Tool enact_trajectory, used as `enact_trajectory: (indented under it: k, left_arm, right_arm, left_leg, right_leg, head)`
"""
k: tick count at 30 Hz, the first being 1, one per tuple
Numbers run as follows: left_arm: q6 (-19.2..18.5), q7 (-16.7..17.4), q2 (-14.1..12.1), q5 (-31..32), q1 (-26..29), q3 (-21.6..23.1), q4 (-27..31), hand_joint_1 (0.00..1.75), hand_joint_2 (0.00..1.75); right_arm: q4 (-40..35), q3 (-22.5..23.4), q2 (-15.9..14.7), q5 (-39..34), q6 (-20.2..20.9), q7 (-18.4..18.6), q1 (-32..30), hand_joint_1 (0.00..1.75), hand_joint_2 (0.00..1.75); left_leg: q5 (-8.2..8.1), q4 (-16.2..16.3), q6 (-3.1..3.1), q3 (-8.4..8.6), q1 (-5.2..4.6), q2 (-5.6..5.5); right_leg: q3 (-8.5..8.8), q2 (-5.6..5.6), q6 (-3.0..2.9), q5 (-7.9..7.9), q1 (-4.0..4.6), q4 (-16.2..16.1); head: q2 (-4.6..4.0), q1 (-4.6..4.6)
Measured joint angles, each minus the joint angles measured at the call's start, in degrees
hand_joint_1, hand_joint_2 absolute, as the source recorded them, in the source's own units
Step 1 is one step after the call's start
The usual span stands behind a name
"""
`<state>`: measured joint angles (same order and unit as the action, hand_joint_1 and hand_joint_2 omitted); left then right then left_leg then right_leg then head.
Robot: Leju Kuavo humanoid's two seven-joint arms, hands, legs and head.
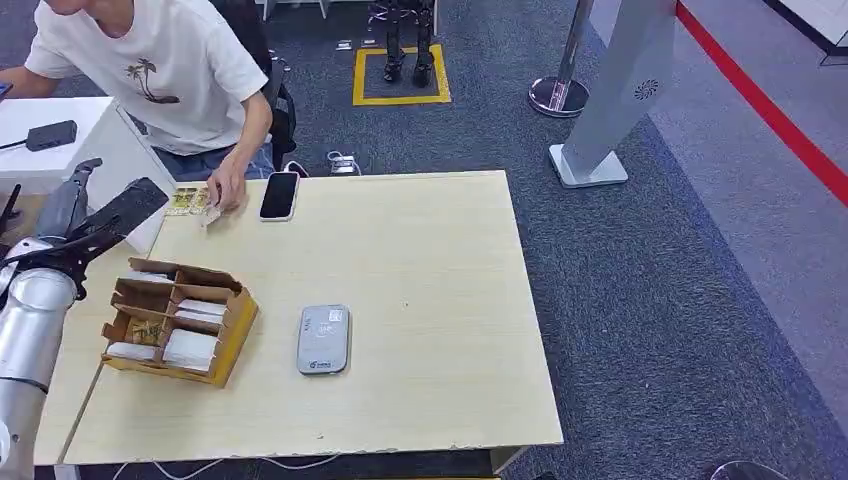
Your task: Pass the card to the sensor for recognition and then transmit it.
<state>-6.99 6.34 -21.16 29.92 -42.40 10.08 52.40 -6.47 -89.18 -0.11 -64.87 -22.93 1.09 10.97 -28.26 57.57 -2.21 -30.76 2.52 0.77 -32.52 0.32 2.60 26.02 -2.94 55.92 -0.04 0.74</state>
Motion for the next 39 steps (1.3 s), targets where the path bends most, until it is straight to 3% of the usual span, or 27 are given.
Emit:
enact_trajectory:
  k: [2,3,20,24,30,34,39]
  left_arm:
    - [0.35,0.0,-0.33,-0.85,1.85,0.0,2.45,0.0,0.0]
    - [0.48,0.0,-0.5,-1.36,2.81,0.0,3.72,0.0,1.75]
    - [2.99,-1.73,-3.13,-3.26,26.65,-1.51,34.16,0.0,1.75]
    - [5.53,-4.31,-2.66,-2.14,31.76,-2.41,39.13,0.0,1.75]
    - [11.83,-10.98,2.65,-3.69,44.74,-5.25,49.88,0.0,1.75]
    - [14.14,-12.92,6.73,-4.68,52.58,-6.45,54.07,0.0,1.75]
    - [14.95,-14.58,10.66,-5.92,58.14,-7.76,56.14,0.0,1.75]
  right_arm:
    - [0.04,0.0,-0.13,-0.63,-0.28,-0.15,-0.32,0.0,0.0]
    - [0.04,0.0,-0.2,-0.96,-0.39,-0.22,-0.47,0.0,0.0]
    - [0.35,1.71,-0.96,-5.9,-2.01,-3.26,-3.35,0.0,0.0]
    - [0.37,2.08,-0.96,-6.8,-2.1,-3.43,-3.46,0.0,0.0]
    - [0.37,3.06,-0.96,-9.03,-2.51,-4.13,-3.94,0.0,0.0]
    - [0.37,3.43,-0.96,-9.83,-2.88,-4.09,-4.18,0.0,0.0]
    - [0.46,3.61,-0.96,-10.45,-3.04,-4.09,-4.28,0.0,0.0]
  left_leg:
    - [0.0,0.0,0.0,-0.01,0.0,0.0]
    - [0.0,-0.01,0.0,-0.02,0.0,0.0]
    - [-0.03,-0.02,0.02,-0.09,0.0,-0.04]
    - [-0.04,-0.03,0.02,-0.06,-0.01,0.0]
    - [-0.2,-0.03,0.06,-0.08,-0.04,0.05]
    - [-0.21,-0.03,0.07,-0.08,-0.03,0.01]
    - [-0.21,-0.04,0.07,-0.11,-0.03,0.0]
  right_leg:
    - [0.0,0.0,0.0,0.0,0.0,0.0]
    - [0.0,0.0,0.0,0.0,0.0,0.0]
    - [-0.02,-0.1,0.03,0.03,0.0,-0.01]
    - [-0.02,-0.06,0.03,0.03,-0.01,-0.01]
    - [-0.02,-0.02,0.04,0.08,-0.03,-0.04]
    - [-0.03,-0.07,0.06,0.13,-0.03,-0.06]
    - [-0.02,-0.1,0.06,0.13,-0.03,-0.06]
  head:
    - [0.0,0.0]
    - [0.02,-0.02]
    - [0.0,-0.04]
    - [0.0,0.0]
    - [0.0,-0.04]
    - [0.0,-0.04]
    - [0.0,-0.02]
